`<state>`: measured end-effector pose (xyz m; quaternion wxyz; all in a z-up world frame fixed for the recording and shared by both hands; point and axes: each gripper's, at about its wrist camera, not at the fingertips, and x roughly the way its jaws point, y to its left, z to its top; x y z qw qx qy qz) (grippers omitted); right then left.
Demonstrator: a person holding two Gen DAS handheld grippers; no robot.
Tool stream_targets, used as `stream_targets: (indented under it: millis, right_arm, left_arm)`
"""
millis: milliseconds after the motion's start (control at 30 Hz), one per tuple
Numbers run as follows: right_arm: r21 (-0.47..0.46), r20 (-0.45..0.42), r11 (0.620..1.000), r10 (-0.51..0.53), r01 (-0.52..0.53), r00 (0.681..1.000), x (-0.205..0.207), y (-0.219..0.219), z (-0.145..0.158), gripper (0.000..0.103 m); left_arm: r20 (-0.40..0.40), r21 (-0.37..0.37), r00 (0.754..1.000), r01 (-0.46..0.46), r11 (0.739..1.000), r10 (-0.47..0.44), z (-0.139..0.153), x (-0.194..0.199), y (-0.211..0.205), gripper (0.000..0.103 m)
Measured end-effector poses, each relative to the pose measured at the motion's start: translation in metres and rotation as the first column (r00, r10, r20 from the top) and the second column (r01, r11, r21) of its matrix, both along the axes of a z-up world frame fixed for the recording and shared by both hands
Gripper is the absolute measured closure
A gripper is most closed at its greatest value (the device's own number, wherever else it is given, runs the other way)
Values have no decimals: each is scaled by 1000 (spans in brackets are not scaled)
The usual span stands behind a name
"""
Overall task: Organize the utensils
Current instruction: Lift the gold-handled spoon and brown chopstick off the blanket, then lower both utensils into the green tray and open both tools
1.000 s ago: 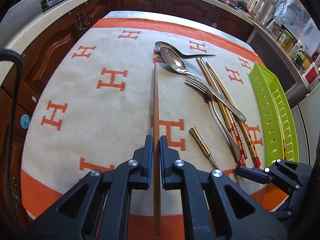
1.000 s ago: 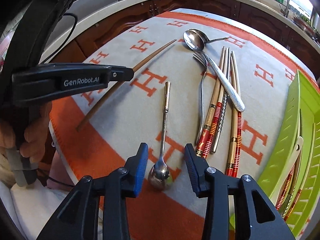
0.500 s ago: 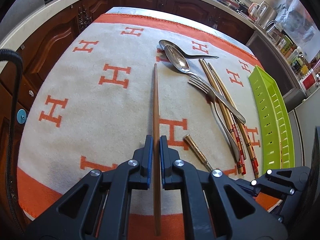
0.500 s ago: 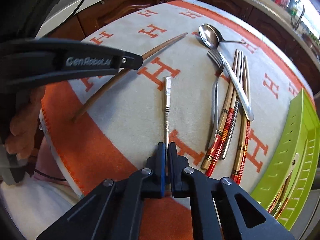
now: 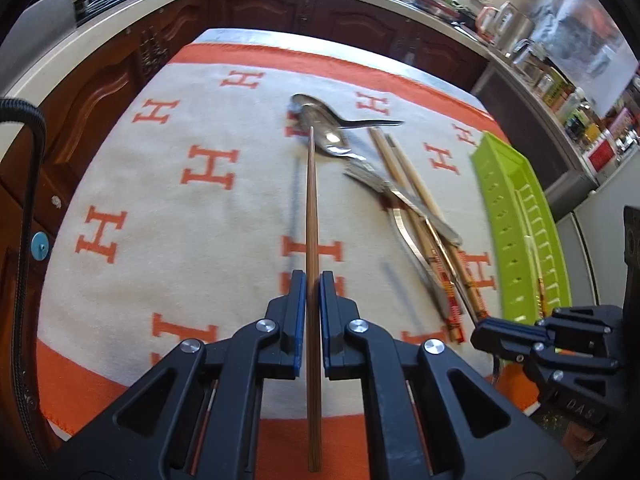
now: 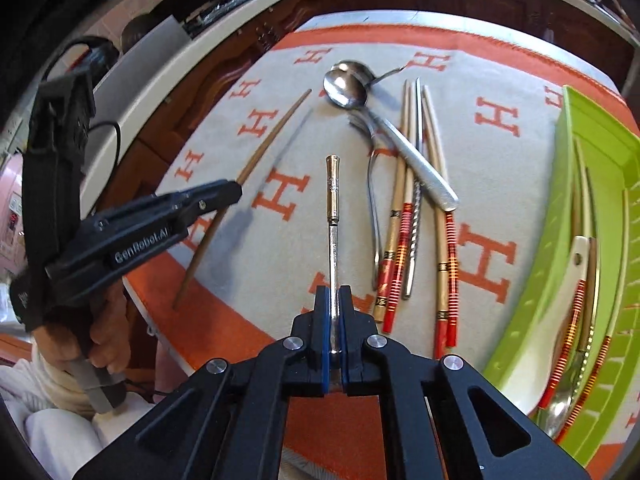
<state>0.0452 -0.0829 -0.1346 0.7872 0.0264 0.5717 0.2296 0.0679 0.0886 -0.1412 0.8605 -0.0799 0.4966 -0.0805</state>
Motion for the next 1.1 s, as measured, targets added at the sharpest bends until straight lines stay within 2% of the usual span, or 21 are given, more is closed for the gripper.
stream_targets:
  millis: [167,300,567,733,867,1100]
  right_arm:
    - [56,50,994,-100,97,994,-4,-34,27,100]
    - [92,84,976,-206,198,975,-10,-75,43,100]
    - [141,109,901,-426,410,898,-10,-167,52,100]
    - [143,94,865,-495,480,864,3,-208,40,100]
    - [149,74,852,-516,502,853,24,-221,26,100]
    - [123,39,843,-532,524,846,68,-236,-8,99]
  left_arm:
    - [35,-30,993,115,993,-114,26,-1,-40,99]
    - [63,-53,975,219,974,-215,49,5,-86,99]
    - [67,-57,934,355,933,-351,68,19,-181,99]
    - [23,-58,932,363,930,-362,53,33,-224,99]
    - [-42,-87,940,335,938,-340,30,53,-239,99]
    - [-86,-100,948,296,950,-305,-1,84,-247,99]
